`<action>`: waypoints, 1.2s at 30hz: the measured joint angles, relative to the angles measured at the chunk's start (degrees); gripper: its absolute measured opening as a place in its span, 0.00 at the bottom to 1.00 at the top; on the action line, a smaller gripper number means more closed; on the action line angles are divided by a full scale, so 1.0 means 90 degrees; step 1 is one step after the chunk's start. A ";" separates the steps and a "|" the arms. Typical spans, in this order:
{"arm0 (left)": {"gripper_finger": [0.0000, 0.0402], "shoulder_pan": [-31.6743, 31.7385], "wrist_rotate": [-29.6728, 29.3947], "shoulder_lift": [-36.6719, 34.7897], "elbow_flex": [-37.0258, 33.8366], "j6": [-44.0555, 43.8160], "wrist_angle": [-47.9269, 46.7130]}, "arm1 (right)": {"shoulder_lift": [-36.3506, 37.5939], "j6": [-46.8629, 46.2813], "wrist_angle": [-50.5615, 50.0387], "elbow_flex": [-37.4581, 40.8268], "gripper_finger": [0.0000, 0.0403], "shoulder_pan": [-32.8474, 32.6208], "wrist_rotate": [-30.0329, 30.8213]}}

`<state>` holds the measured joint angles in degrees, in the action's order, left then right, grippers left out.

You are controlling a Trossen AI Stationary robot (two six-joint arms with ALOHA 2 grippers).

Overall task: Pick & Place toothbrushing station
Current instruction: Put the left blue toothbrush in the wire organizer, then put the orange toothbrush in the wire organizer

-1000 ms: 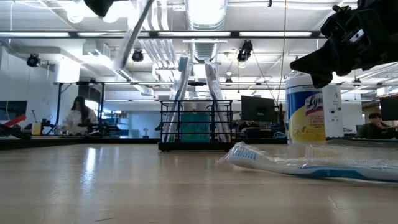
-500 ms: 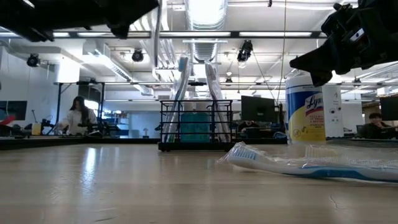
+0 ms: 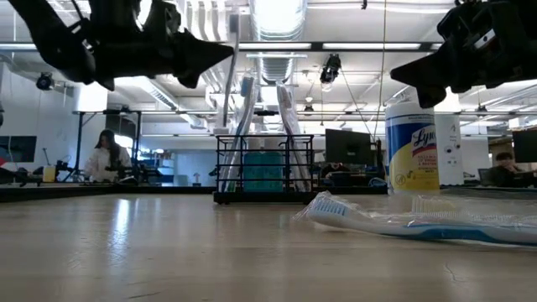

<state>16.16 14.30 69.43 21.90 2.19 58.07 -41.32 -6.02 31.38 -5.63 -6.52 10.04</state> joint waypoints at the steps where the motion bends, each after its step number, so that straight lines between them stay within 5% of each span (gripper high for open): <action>1: 0.00 -0.0003 0.0032 0.0139 0.0057 -0.0038 0.0034 | -0.0002 0.0036 0.0027 0.0000 0.02 0.0000 0.0000; 11: 0.00 -0.0044 -0.0047 0.1726 0.0344 0.0060 0.0578 | 0.0096 0.0086 0.0221 -0.0047 0.02 0.0001 -0.0028; 23: 0.02 -0.0026 -0.0198 0.2392 0.0339 0.0275 0.0832 | 0.0153 0.0527 0.0203 -0.0386 0.02 0.0000 -0.1792; 29: 0.17 -0.0015 -0.0218 0.2265 0.0339 0.0390 0.0828 | 0.0169 0.0776 0.0193 -0.0386 0.02 0.0022 -0.1788; 36: 0.48 0.0002 -0.0207 0.2244 0.0396 0.0333 0.0818 | 0.0165 0.0861 -0.0334 -0.0638 0.02 0.0114 -0.1770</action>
<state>16.19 12.44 89.62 25.46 5.19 65.43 -39.83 1.73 28.38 -11.37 -5.50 -5.89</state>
